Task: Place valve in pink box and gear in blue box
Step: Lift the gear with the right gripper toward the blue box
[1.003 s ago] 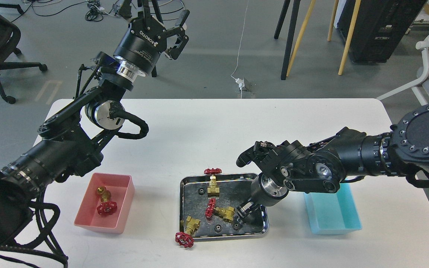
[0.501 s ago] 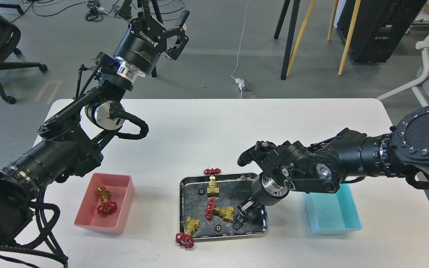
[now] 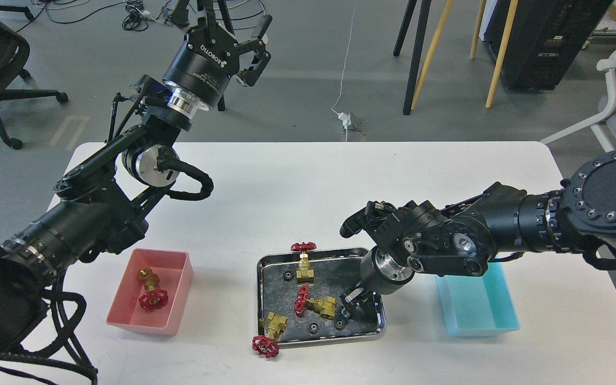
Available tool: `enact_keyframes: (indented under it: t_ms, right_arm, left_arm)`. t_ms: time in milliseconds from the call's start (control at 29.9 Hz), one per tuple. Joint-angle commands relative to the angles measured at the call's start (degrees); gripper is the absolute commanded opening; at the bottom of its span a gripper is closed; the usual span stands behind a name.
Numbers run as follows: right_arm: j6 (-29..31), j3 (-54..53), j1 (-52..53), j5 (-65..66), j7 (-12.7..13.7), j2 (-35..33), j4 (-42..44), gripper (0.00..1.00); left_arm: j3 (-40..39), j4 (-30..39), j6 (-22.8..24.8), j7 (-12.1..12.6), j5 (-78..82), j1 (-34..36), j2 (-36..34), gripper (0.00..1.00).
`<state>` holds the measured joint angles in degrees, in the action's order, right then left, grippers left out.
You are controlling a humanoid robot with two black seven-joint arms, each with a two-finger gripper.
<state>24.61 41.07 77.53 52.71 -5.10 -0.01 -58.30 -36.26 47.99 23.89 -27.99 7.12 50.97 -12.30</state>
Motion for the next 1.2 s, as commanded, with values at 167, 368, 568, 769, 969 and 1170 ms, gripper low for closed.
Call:
enact_keyframes:
  t_ms: [167,368,568,769,969,1170]
  right_arm:
    - [0.0,-0.2,0.3,-0.1,0.0,0.0,-0.1,0.13]
    - [0.0,-0.8,1.1,-0.2,0.0,0.0,-0.1,0.13]
    - [0.2,-3.0,3.8,-0.3,0.0,0.0,-0.4,0.13]
    - [0.3,-3.3,9.6,-0.4,0.3,-6.7,-7.7,0.13]
    - [0.5,-1.2,14.2,1.4,1.0,-23.6,-19.3,0.13]
    - [0.4,1.6,13.8,8.0,1.1,-37.1,-25.4,0.13]
  left_arm:
    - [0.1,0.0,0.0,0.0,0.0,-0.5,0.0,0.92]
    - [0.1,0.0,0.0,0.0,0.0,-0.5,0.2,0.92]
    - [0.1,0.0,-0.1,0.0,0.1,-0.5,0.8,0.92]
    - [0.1,0.0,-0.1,0.0,0.1,-0.5,1.0,0.92]
    - [0.1,0.0,0.0,0.0,0.1,-0.5,2.0,0.92]
    - [0.2,0.1,-0.1,0.0,0.1,-0.5,2.6,0.92]
